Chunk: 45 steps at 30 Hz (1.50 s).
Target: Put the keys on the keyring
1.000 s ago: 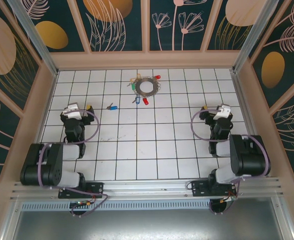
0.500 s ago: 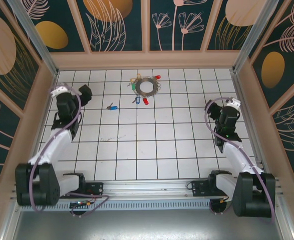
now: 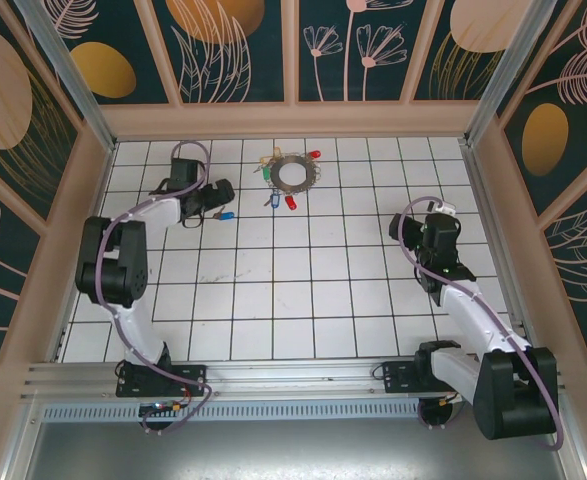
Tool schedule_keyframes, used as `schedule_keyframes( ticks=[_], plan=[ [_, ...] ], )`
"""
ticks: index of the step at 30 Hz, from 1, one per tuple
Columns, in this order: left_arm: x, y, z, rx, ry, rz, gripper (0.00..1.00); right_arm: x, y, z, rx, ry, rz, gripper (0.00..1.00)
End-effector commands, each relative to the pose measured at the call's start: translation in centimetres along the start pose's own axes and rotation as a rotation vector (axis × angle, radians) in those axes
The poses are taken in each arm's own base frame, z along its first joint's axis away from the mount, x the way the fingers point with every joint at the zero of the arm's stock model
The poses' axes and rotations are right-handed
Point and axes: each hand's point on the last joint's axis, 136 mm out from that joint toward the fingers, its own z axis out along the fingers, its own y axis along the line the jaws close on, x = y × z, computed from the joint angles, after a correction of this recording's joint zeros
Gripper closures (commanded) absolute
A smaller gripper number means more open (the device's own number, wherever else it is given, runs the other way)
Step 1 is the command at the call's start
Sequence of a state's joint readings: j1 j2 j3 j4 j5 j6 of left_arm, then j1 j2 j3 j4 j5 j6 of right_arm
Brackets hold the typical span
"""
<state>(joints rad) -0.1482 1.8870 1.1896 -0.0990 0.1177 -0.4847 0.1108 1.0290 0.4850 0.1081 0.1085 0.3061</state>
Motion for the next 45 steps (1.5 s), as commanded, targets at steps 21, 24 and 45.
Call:
schedule_keyframes(
  ticks=[21, 24, 45],
  plan=[
    [9.2, 2.2, 2.4, -0.231, 0.281, 0.096, 0.6, -1.9, 1.0, -1.9, -0.012, -0.055, 0.052, 0.14],
    [10.9, 1.2, 2.1, -0.2, 0.309, 0.124, 0.62, -2.4, 1.4, -2.0, -0.027, -0.059, 0.046, 0.14],
    [18.8, -10.5, -9.1, 0.223, 0.422, 0.4, 0.36, 0.0, 8.8, -0.6, -0.258, 0.08, -0.04, 0.21]
  ],
)
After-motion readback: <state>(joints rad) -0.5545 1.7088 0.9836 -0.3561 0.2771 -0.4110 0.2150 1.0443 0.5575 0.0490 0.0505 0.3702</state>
